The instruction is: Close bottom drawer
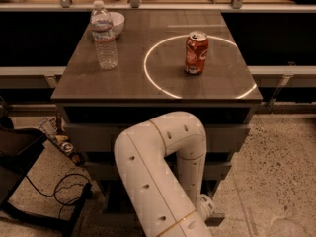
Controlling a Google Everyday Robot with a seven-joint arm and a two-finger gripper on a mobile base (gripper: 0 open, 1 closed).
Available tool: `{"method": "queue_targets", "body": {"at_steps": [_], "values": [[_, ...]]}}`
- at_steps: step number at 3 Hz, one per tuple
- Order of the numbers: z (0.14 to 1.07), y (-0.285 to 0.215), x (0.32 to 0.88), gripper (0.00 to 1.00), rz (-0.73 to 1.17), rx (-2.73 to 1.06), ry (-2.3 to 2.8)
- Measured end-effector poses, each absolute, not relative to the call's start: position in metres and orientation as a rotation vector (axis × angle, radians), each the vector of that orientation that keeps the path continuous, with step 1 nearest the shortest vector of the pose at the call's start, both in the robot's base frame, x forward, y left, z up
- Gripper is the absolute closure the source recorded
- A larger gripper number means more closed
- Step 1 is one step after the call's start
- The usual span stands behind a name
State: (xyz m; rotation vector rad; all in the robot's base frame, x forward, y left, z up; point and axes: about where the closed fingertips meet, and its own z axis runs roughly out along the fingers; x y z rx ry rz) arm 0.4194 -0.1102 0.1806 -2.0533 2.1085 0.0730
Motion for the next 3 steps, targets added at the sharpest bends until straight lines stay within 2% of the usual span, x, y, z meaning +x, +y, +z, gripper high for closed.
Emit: {"method": "queue_targets", "body": {"at_steps": [3], "values": [[0.1859,-0.0921,0.416,1.0,-0.059,-1.966,2.077]]}}
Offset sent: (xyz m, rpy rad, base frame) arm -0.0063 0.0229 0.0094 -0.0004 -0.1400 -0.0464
